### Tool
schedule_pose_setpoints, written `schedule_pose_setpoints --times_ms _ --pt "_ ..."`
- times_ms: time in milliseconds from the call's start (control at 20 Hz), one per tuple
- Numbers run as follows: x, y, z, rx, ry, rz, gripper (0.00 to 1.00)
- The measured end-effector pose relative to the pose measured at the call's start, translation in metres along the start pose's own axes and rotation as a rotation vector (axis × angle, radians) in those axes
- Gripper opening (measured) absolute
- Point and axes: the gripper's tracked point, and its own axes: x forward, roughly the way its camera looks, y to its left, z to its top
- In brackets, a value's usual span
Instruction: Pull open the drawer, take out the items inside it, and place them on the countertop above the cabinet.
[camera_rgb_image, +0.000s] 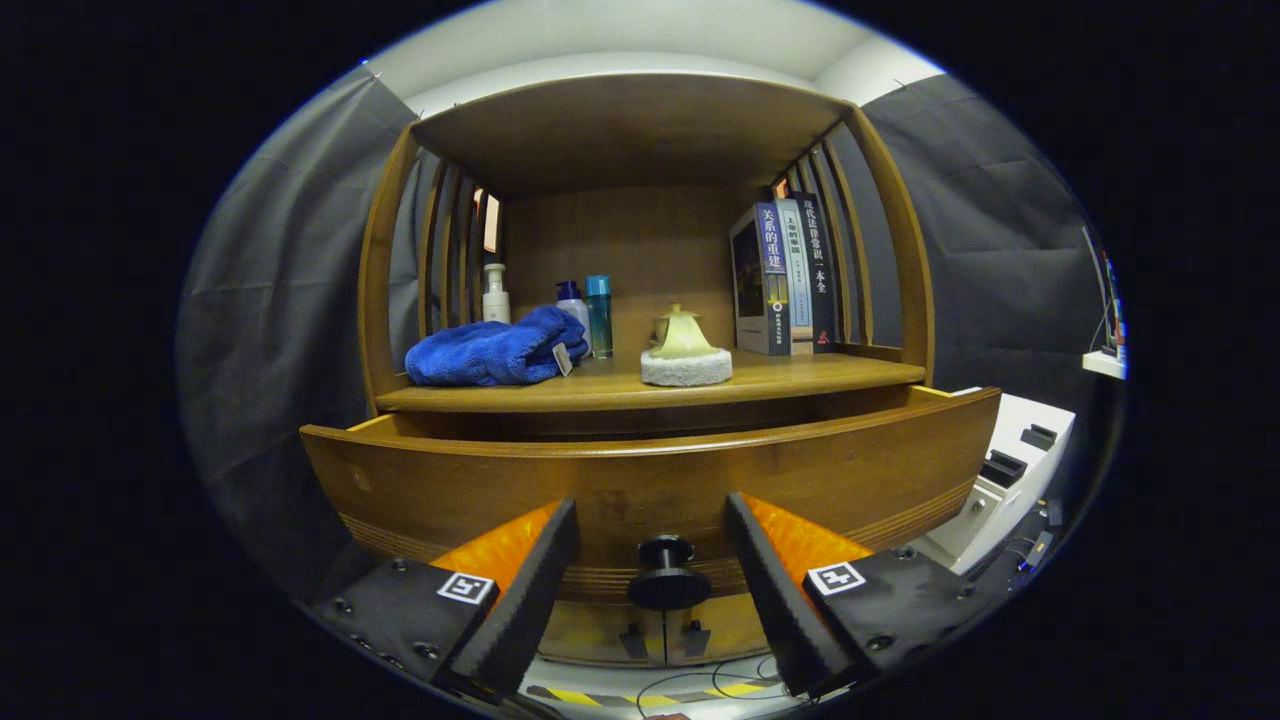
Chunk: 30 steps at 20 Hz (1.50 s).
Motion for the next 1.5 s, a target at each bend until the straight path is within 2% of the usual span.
schedule_pose_setpoints --times_ms 400,1000,1200,1500 --pt "0.054 0.001 0.008 -0.013 0.005 -0.007 0.99" --pt "0.069 0.001 0.006 -0.011 0.010 -0.018 0.99" --pt "0.050 0.005 0.018 0.010 0.008 -0.021 0.99" --pt "-0.034 0.016 0.083 0.014 -0.082 0.039 0.99"
